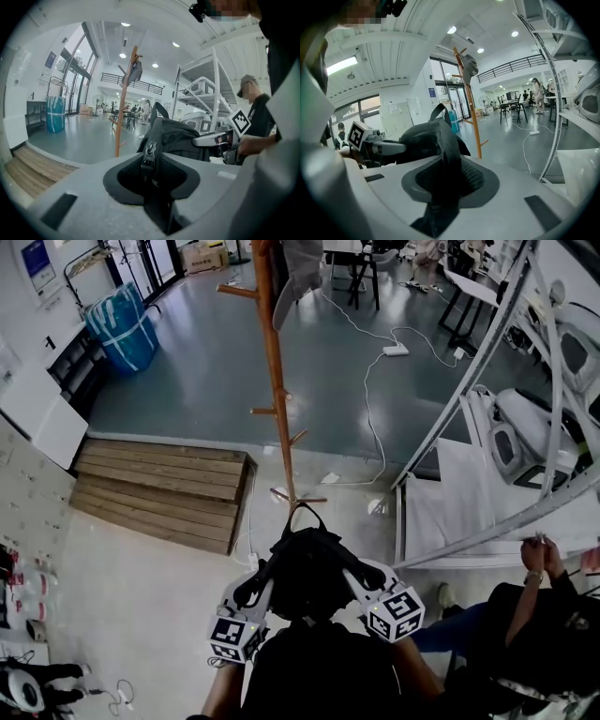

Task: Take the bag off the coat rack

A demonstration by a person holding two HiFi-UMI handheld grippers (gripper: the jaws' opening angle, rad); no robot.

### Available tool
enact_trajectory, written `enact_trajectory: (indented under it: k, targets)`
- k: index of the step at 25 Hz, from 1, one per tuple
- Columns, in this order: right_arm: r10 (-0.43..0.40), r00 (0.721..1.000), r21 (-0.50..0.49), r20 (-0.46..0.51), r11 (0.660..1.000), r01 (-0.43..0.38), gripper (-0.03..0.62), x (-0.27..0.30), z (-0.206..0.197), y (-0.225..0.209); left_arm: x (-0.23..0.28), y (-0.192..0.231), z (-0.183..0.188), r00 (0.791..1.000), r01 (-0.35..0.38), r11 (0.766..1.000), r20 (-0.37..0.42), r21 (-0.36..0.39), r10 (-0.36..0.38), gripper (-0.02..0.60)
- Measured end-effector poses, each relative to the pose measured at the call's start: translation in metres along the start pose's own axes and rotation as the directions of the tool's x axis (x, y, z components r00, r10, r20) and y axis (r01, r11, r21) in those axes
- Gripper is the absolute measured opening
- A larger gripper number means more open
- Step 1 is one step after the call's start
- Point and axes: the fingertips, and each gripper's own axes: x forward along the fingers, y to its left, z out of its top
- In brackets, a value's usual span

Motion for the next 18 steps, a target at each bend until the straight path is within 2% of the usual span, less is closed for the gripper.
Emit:
enact_trajectory:
  k: [18]
  targets:
    - [0.021, 1.000, 0.002, 0.003, 1.000, -0.021, 0.091, -0.005, -0.002, -0.002, -0.002, -0.008, -0.002, 1.000, -0.016, 1.000, -0.002, -0.006, 0.016, 0.092]
